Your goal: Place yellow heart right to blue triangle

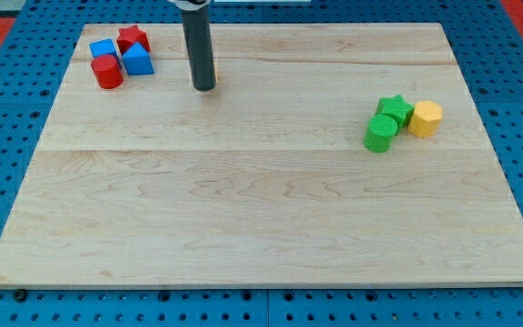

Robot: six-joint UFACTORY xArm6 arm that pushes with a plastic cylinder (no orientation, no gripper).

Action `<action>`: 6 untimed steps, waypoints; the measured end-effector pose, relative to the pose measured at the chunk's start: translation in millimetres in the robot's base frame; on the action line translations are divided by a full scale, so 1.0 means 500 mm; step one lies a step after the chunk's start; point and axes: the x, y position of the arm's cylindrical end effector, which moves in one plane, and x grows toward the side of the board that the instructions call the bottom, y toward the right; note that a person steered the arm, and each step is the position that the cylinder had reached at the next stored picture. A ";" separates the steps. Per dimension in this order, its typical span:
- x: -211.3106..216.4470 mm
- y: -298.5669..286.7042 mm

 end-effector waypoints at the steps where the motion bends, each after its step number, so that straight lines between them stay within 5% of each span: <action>1: 0.000 -0.009; 3: 0.023 -0.067; 5: -0.001 0.114; 6: -0.073 0.077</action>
